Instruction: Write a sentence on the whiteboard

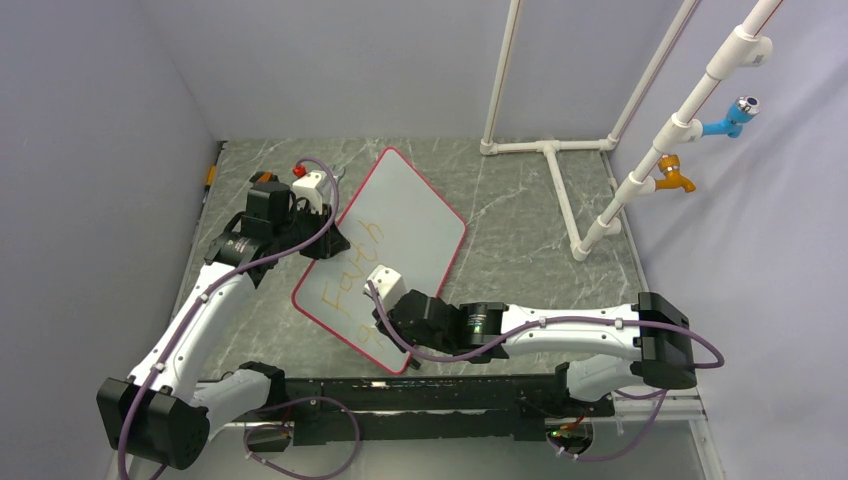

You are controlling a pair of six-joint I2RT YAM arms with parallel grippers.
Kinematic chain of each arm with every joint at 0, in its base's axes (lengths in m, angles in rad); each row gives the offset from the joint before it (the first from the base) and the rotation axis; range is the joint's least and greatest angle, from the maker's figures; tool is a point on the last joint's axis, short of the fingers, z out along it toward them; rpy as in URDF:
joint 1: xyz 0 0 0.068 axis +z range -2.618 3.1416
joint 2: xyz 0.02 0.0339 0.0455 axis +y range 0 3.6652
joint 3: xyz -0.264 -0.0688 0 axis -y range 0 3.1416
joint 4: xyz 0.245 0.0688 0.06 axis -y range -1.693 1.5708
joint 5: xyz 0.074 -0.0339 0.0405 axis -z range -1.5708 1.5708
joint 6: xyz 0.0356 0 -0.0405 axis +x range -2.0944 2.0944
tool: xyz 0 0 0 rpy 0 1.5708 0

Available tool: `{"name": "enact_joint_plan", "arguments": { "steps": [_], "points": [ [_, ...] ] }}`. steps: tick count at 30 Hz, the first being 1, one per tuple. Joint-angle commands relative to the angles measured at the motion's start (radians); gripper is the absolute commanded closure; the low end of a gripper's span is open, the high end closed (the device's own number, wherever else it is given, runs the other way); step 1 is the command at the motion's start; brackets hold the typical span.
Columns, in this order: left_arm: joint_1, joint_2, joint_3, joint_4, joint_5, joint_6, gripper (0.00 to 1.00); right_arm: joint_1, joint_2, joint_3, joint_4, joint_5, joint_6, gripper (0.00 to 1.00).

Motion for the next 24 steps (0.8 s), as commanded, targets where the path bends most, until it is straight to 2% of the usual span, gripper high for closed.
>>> {"name": "enact_joint_plan", "arguments": {
  "steps": [1, 24],
  "points": [
    [0.005, -0.027, -0.003, 0.036, -0.110, 0.136, 1.00, -0.004, 0.000, -0.018, 0.037, 0.012, 0.026, 1.00],
    [0.005, -0.024, -0.003, 0.037, -0.110, 0.135, 1.00, -0.006, -0.044, -0.089, 0.010, 0.037, 0.067, 1.00]
  ]
}}
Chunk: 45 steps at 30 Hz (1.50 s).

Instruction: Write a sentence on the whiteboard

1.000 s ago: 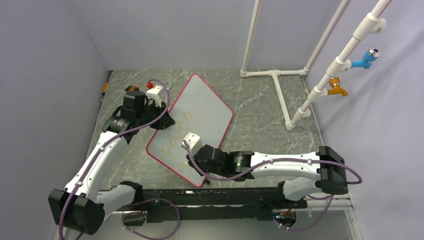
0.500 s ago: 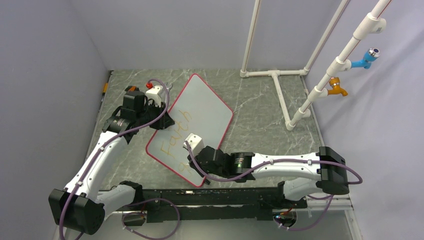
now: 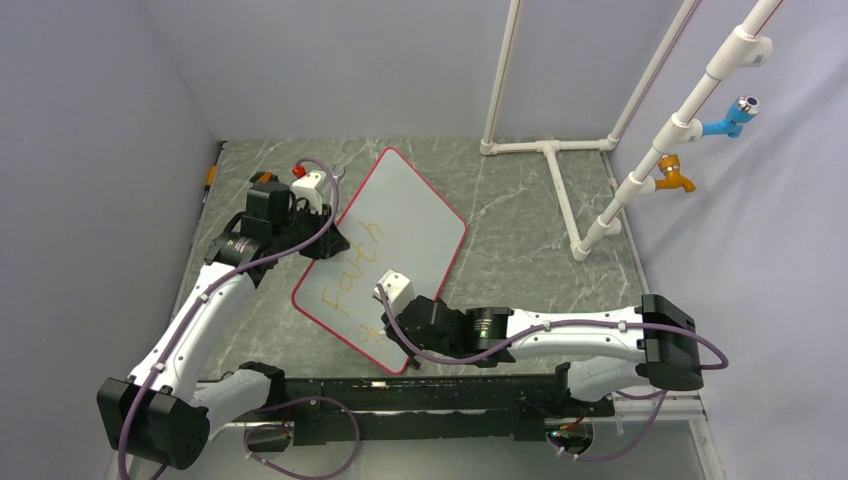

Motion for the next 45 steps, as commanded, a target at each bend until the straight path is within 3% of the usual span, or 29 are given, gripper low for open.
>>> {"name": "enact_joint_plan", "arguments": {
  "steps": [1, 31, 45],
  "points": [
    [0.004, -0.025, 0.000, 0.036, -0.111, 0.136, 1.00, -0.007, -0.007, -0.008, -0.008, 0.041, 0.016, 1.00],
    [0.004, -0.037, -0.006, 0.036, -0.109, 0.134, 1.00, -0.043, 0.077, 0.170, -0.012, 0.044, -0.089, 1.00],
    [0.004, -0.035, -0.006, 0.036, -0.109, 0.134, 1.00, -0.048, 0.069, 0.144, -0.010, 0.030, -0.076, 1.00]
  ]
}}
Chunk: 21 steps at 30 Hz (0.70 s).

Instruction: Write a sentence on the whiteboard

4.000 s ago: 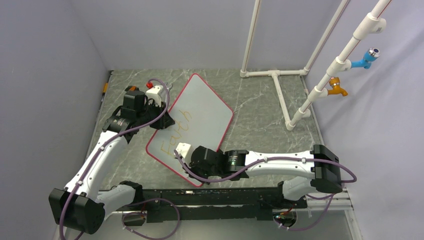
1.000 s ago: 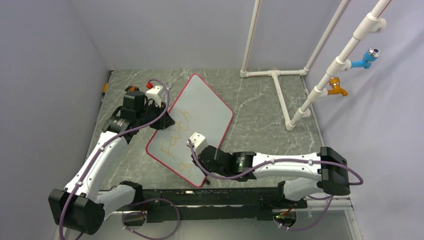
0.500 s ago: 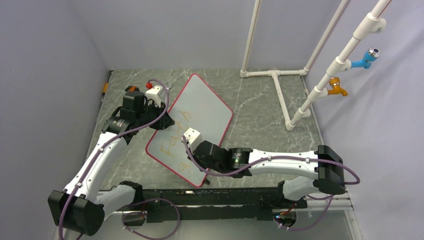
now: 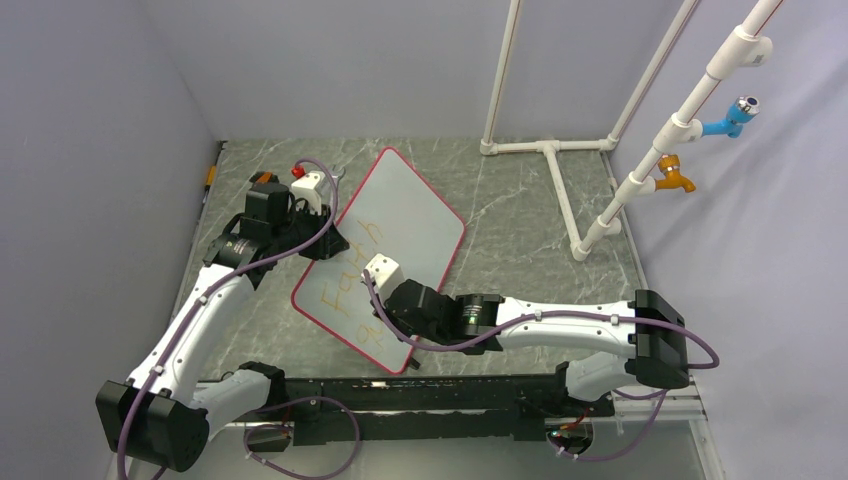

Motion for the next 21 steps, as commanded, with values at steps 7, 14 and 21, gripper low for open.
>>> {"name": "enact_joint_plan", "arguments": {
  "steps": [7, 14, 21],
  "points": [
    [0.004, -0.025, -0.004, 0.036, -0.105, 0.133, 1.00, -0.006, -0.005, -0.017, 0.045, -0.008, 0.020, 1.00],
    [0.004, -0.023, -0.003, 0.036, -0.102, 0.132, 1.00, -0.006, -0.028, -0.058, 0.039, -0.006, 0.045, 1.00],
    [0.004, -0.028, -0.005, 0.038, -0.105, 0.132, 1.00, -0.006, -0.047, -0.090, 0.040, -0.014, 0.070, 1.00]
  ]
}}
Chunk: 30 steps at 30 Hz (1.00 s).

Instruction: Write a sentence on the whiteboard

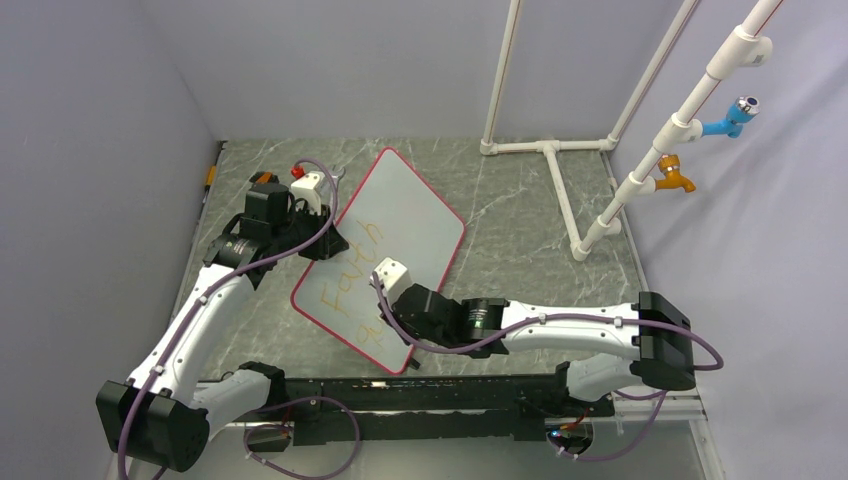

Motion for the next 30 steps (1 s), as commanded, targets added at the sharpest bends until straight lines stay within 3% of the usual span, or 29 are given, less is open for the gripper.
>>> {"name": "enact_joint_plan", "arguments": {
  "steps": [1, 22, 30],
  "points": [
    [0.004, -0.028, -0.004, 0.037, -0.105, 0.131, 1.00, -0.005, -0.021, -0.031, 0.023, -0.013, 0.037, 1.00],
    [0.004, -0.026, -0.004, 0.037, -0.104, 0.133, 1.00, -0.007, -0.124, -0.060, -0.040, 0.047, 0.045, 1.00],
    [0.004, -0.029, -0.005, 0.036, -0.103, 0.131, 1.00, -0.116, -0.197, -0.089, -0.015, -0.041, 0.014, 1.00]
  ]
}}
